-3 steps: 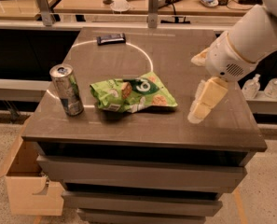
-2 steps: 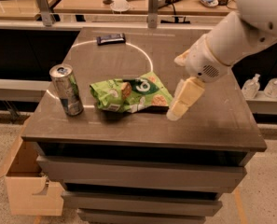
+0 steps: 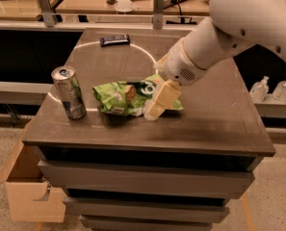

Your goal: Pick green rice chip bag

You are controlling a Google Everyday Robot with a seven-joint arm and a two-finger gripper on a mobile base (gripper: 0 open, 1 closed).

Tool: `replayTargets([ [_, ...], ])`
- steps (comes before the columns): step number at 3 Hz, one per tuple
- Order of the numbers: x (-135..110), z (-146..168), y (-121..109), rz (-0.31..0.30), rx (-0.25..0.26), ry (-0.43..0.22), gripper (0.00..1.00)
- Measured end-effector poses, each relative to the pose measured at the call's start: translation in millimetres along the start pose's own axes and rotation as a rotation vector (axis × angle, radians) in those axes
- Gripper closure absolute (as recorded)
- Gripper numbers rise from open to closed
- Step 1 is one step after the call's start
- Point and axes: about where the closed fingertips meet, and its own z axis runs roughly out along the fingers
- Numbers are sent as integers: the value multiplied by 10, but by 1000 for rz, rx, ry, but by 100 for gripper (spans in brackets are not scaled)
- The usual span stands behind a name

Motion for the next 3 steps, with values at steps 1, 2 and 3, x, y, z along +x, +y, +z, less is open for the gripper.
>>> replayTargets([
  [1,-129,135,45,-22,-21,-11,35],
  [2,-262,226,112,-66,-45,-16,59],
  [3,-328,186,72,-88,-31,-16,90],
])
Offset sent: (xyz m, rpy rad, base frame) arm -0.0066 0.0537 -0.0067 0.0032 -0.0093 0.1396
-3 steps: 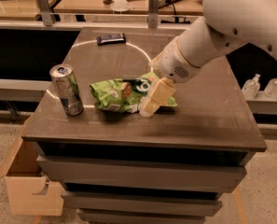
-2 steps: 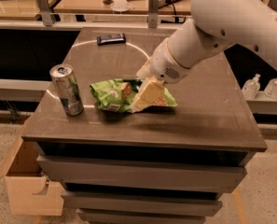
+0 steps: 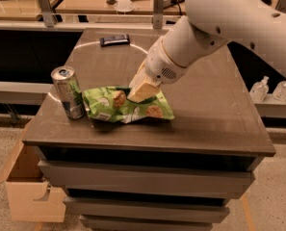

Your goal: Pick green rice chip bag

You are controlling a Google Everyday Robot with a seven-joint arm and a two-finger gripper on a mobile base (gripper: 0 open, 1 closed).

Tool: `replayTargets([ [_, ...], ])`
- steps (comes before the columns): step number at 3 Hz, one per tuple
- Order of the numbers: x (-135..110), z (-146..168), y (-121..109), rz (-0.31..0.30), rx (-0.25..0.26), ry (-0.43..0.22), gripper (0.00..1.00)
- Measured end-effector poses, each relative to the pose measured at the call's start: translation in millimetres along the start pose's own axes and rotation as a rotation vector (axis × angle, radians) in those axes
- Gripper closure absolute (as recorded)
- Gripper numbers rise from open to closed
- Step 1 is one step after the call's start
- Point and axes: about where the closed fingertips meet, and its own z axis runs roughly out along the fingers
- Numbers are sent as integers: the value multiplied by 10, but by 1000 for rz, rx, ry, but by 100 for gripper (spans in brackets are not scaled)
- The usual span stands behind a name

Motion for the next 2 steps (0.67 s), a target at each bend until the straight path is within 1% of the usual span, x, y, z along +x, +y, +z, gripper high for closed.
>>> replayTargets([
  [1,22,-101,-89,11,32,0,100],
  [2,221,-697,-365,74,175,-21,100],
])
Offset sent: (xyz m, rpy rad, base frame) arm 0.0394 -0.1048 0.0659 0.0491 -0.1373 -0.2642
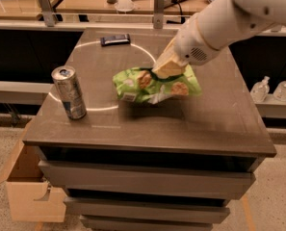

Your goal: Pick green rice chip bag

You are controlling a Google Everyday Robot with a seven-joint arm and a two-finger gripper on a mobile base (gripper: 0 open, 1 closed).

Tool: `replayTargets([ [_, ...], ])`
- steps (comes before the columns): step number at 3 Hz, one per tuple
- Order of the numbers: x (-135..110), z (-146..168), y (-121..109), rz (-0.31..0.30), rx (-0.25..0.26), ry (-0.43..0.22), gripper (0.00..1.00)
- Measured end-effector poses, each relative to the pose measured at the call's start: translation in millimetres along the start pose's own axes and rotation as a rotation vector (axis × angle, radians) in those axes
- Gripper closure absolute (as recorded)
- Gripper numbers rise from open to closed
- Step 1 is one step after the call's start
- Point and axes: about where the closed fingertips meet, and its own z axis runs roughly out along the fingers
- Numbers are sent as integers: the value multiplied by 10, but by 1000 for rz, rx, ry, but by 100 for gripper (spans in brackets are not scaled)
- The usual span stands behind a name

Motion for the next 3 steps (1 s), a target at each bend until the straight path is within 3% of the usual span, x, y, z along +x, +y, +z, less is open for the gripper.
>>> replayTargets([
  [1,55,-397,-212,22,87,-27,100],
  [2,-38,-686,-306,2,127,-82,100],
  [3,-38,-686,-306,2,127,-82,100],
])
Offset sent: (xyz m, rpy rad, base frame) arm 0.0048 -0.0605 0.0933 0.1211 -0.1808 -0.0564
